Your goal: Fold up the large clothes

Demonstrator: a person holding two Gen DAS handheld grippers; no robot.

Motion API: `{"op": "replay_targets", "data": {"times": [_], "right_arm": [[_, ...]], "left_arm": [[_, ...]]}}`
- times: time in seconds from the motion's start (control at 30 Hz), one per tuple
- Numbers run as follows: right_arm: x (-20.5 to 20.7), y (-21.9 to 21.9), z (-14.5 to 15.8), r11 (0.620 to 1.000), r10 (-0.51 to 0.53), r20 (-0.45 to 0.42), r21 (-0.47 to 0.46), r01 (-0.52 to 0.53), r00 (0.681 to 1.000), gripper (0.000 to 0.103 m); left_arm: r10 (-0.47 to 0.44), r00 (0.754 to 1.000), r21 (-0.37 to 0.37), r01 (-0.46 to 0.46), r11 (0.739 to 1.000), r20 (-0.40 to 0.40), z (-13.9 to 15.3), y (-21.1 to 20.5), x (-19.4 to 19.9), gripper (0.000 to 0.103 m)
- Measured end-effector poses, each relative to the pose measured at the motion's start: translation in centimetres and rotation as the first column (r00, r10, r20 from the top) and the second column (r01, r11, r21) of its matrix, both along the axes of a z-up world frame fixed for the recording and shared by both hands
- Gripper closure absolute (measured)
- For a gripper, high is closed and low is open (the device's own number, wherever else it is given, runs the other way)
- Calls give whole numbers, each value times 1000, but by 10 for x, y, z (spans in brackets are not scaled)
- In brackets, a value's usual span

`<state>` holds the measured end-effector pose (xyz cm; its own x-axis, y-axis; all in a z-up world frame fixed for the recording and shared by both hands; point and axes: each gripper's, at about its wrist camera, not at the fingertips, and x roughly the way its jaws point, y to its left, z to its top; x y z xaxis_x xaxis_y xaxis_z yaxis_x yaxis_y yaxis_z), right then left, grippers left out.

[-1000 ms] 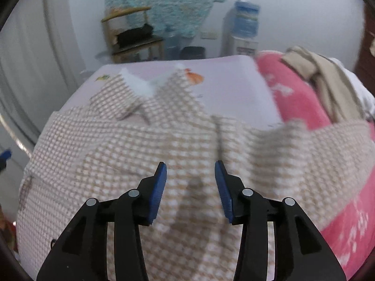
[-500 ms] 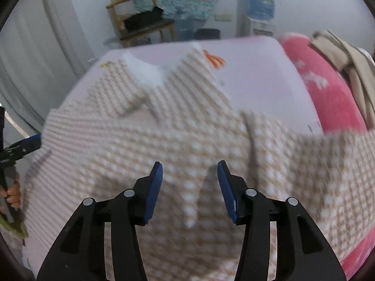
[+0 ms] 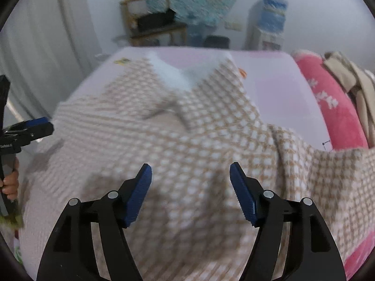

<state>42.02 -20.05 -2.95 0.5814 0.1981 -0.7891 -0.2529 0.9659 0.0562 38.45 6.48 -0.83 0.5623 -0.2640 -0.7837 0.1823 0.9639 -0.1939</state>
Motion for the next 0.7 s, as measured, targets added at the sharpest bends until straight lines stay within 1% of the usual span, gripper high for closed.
{"op": "replay_targets", "data": {"times": [0.07,0.13,0.17,0.2,0.23,0.27,0.3,0.37,0.4,0.43,0.47,0.5,0.53,0.57,0.6,0.63,0.7], "right_arm": [[-9,7,-5,999,29,-5,-13,-29,1000,34],[-12,16,-24,996,44,-41,-77,-47,998,34],[-14,18,-31,994,44,-29,-101,-47,999,34],[-17,20,-31,993,46,-10,-110,-47,999,33],[-19,21,-30,992,39,-13,-118,-41,999,33],[-20,20,-28,993,27,-17,-113,-29,999,33],[-23,18,-23,996,11,-20,-89,-13,1000,33],[-35,17,-12,998,22,11,-52,-21,1000,33],[-41,18,-10,998,27,30,-64,-25,999,32],[-46,20,-10,997,31,32,-78,-29,999,32],[-46,23,-17,995,38,11,-95,-37,999,32],[-46,23,-25,993,36,-13,-110,-37,999,31],[-45,23,-33,993,31,-28,-111,-34,999,30],[-44,22,-36,996,25,-20,-89,-26,999,29],[-44,18,-35,998,12,-32,-65,-14,999,30],[-44,15,-33,998,-1,-36,-58,-1,999,30],[-51,14,-21,999,-7,-10,-49,7,1000,29]], "left_arm": [[-29,1000,26,29,999,5,-2,-9,-16,6],[-49,998,67,51,996,-35,-19,-20,-23,6],[-43,997,90,49,995,-61,-28,-20,-26,6],[-29,998,126,35,991,-49,-33,-23,-30,6],[-23,1000,147,25,989,-13,-29,-25,-38,6],[-21,1000,151,20,988,6,-25,-27,-43,6],[-33,999,123,30,992,22,-18,-29,-50,6],[-51,997,87,47,995,50,-10,-32,-61,6],[-61,996,94,56,994,59,-8,-36,-64,6],[-72,996,122,66,990,48,-12,-41,-65,6],[-73,997,141,68,988,35,-16,-42,-63,6],[-64,998,174,64,983,0,-27,-45,-61,6],[-59,998,183,64,981,-32,-37,-46,-60,5],[-55,998,187,58,981,-22,-42,-46,-60,4],[-54,999,189,53,980,-3,-41,-46,-61,4],[-50,999,190,50,980,-5,-41,-46,-61,4],[-38,999,184,39,982,-7,-43,-44,-61,4]]}}
